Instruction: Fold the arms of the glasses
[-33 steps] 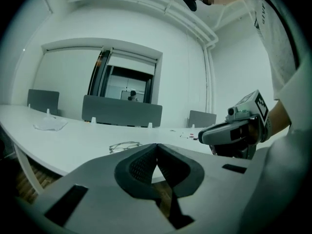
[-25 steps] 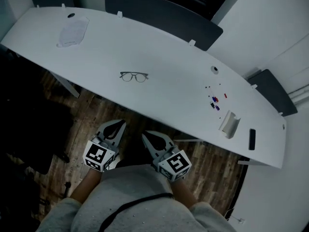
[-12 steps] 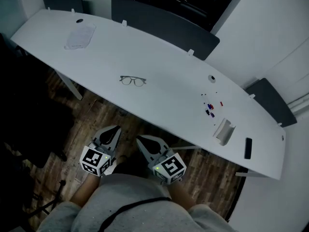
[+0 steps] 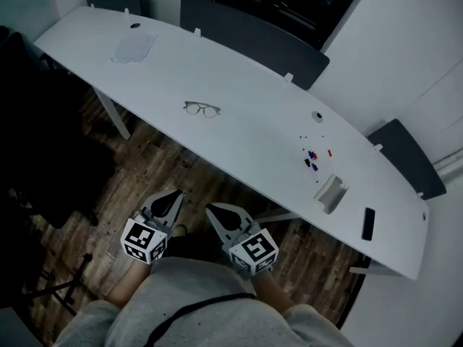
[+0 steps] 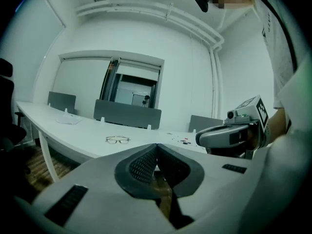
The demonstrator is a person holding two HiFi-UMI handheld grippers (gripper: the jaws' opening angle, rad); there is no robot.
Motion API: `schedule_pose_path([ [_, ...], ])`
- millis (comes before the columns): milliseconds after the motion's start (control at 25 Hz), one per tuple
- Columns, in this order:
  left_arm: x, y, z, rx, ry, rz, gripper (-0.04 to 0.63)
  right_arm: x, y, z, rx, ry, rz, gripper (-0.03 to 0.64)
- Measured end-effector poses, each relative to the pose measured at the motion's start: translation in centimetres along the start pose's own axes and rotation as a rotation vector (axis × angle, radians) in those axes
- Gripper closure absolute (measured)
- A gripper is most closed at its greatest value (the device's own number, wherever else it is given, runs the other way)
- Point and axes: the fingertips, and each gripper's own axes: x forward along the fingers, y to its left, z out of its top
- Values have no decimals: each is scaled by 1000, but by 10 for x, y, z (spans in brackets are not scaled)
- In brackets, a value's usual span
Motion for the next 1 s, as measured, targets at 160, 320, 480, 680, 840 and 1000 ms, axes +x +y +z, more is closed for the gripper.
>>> schedule_pose_path([
  [160,-17,-13,1,-3,-15,24,580,-15,16,1,-15,-12,13,597],
  [320,-31,-26,2,5,-24,36,580,-28,30,0,-22,-23,19,598],
  [480,-46,-37,-1,7,-33,45,580,-40,43,-3,-20,-33,9,597],
  [680,-64,-51,-8,4,-39,49,580,-57,58,-10,-11,-44,-12,598],
  [840,-75,-61,-13,-3,-41,57,580,-68,65,-12,-3,-54,-32,598],
  [1000,-85,-68,-22,-9,-34,58,580,-75,73,-17,9,-60,-41,598],
])
